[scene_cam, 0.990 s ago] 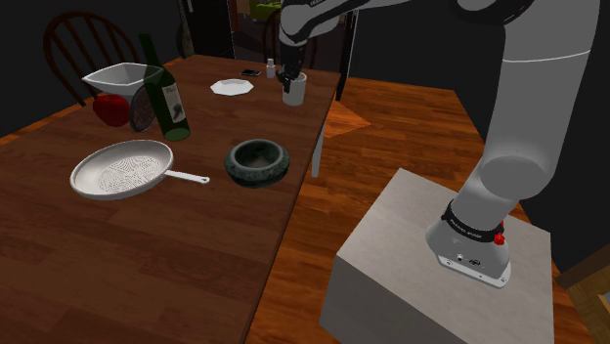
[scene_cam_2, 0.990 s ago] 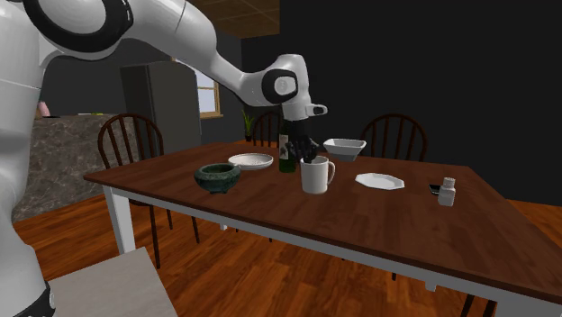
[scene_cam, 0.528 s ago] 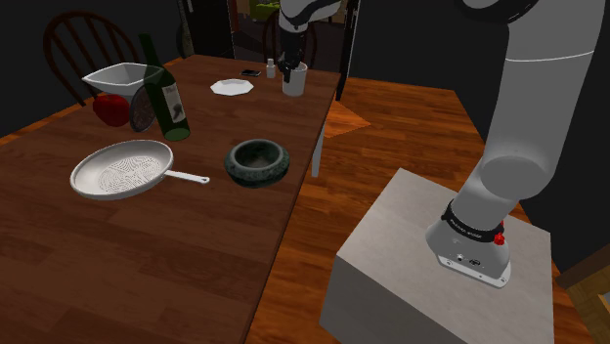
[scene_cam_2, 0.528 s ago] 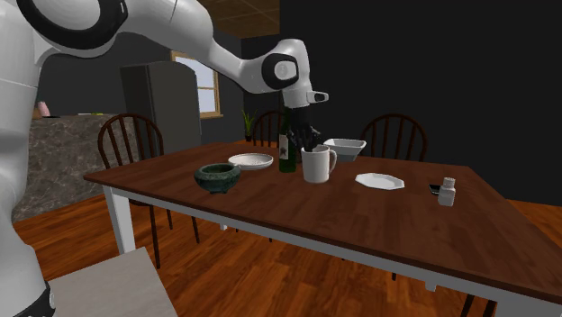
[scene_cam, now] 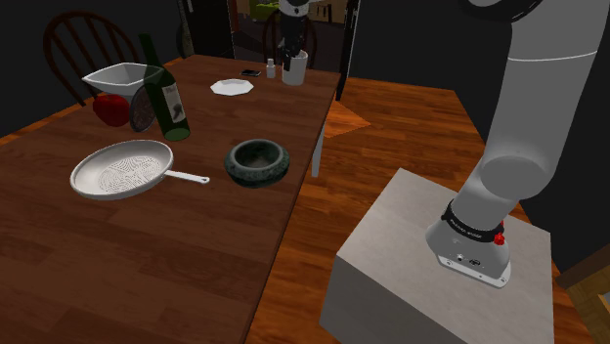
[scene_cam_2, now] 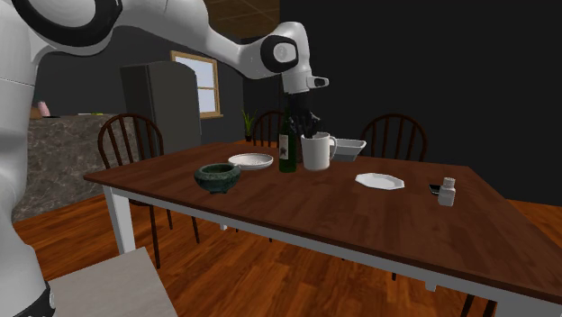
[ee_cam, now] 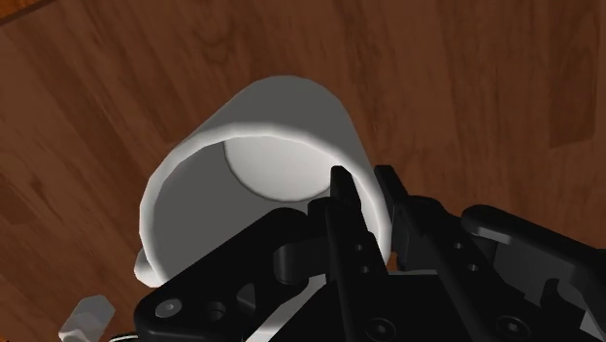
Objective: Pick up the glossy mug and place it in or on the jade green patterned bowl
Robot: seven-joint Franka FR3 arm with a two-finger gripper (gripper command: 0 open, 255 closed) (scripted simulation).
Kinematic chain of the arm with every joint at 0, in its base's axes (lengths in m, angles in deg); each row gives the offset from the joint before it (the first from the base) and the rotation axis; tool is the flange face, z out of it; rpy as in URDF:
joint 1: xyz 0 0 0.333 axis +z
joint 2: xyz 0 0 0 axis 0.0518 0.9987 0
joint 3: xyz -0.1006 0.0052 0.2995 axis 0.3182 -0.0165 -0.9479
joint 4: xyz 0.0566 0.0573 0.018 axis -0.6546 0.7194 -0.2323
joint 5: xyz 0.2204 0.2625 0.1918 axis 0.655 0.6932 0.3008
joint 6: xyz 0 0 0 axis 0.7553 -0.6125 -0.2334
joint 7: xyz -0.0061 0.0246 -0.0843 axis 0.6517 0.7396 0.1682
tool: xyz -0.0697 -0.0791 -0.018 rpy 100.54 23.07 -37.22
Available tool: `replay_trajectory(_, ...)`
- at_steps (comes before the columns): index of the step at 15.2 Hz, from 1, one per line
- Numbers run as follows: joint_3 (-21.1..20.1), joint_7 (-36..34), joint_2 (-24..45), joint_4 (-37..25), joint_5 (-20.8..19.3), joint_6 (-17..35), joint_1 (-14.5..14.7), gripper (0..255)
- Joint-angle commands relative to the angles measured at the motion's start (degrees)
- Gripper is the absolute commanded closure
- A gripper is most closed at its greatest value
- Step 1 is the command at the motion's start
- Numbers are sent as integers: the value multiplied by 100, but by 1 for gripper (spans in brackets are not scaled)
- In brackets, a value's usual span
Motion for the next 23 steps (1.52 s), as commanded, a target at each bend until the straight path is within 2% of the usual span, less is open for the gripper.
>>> replay_trajectory(1,0,10,-1,-171,3,-171,0,255)
replay_trajectory(3,-1,15,-3,-281,6,-283,1,255)
replay_trajectory(8,-180,-568,-575,456,-121,-150,360,255)
replay_trajectory(14,-456,-1309,-1079,1048,-247,-117,778,255)
replay_trajectory(23,-971,-2477,-1482,1429,-397,-251,1387,255)
